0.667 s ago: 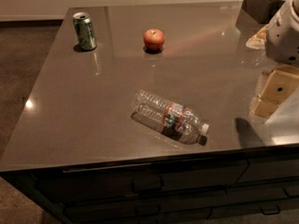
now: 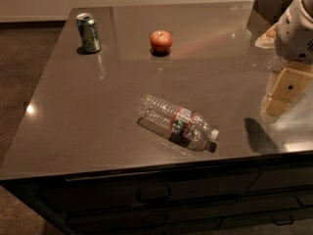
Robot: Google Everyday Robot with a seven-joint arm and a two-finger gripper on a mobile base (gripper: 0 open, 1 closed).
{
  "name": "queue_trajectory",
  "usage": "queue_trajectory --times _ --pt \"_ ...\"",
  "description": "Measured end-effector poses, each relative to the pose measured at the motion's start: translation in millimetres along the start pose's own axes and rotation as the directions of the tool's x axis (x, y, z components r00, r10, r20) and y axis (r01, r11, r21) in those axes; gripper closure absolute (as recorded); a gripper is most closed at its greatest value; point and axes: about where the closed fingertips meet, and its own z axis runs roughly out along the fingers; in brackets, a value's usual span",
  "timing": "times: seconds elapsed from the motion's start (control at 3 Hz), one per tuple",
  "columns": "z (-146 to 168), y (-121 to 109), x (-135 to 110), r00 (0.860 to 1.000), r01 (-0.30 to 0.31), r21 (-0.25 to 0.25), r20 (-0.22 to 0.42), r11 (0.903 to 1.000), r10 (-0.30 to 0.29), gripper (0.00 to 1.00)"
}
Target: Pick green can
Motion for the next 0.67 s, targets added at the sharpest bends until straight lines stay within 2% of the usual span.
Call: queue_trajectory --times 0.33,0.67 --pt "17 -57 -19 0.996 -0.008 0.021 0.093 0.9997 0.006 0.0" --pt "29 -97 -44 0.985 -0.013 0.038 0.174 0.9992 0.006 0.0"
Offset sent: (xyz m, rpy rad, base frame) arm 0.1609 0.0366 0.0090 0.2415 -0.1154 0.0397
